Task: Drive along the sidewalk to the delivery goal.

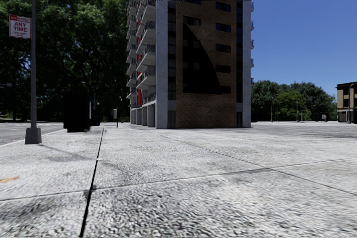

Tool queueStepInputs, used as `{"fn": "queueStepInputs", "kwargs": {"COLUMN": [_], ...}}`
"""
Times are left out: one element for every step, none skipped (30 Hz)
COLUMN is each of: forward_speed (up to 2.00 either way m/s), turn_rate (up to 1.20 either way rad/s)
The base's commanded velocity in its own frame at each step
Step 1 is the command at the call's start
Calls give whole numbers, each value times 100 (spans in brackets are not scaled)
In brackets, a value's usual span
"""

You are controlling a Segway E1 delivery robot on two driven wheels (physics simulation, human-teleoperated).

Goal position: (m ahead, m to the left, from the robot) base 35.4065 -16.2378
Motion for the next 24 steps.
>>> {"fn": "queueStepInputs", "kwargs": {"forward_speed": [200, 200, 200, 200, 200, 200, 200, 200, 200, 200, 200, 200, 200, 200, 200, 200, 200, 200, 200, 200, 200, 200, 200, 200], "turn_rate": [-43, -43, -43, -43, -43, -43, -43, -43, -43, -43, -43, -43, -43, -43, -43, -43, -43, -43, -43, -43, -43, -43, -43, -43]}}
